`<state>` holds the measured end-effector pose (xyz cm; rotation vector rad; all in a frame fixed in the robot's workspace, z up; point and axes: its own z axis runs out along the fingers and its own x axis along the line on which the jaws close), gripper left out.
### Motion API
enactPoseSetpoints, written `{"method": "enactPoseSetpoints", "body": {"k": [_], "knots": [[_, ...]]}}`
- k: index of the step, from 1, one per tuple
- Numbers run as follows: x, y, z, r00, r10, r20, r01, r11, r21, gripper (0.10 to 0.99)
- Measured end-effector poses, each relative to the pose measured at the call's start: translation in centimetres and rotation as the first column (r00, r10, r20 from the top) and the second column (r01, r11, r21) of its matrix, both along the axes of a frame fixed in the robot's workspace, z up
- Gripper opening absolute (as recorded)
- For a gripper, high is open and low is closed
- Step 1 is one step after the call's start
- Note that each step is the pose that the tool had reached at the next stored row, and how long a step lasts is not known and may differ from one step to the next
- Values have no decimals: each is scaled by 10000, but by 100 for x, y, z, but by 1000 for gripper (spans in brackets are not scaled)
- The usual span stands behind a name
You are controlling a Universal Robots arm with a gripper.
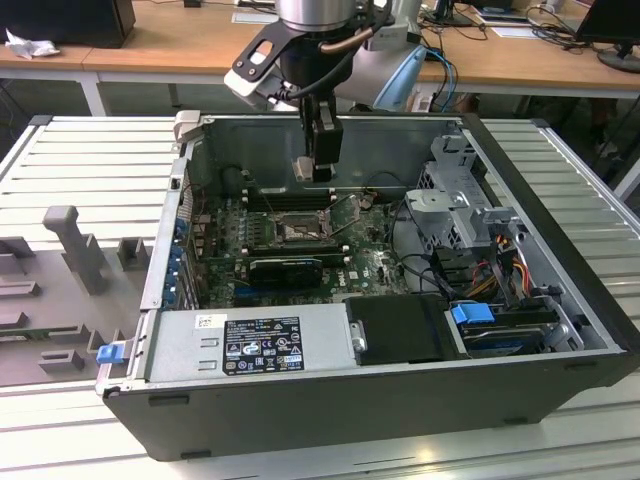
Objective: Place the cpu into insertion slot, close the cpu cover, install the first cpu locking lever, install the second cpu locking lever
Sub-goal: 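Place the cpu into insertion slot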
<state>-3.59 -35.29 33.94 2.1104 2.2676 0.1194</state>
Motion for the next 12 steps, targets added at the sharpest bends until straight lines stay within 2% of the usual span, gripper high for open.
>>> {"method": "enactPoseSetpoints", "body": {"k": [12], "knots": [[0, 0, -62, 10000, 0, 0, 0, 10000, 0, 529]]}}
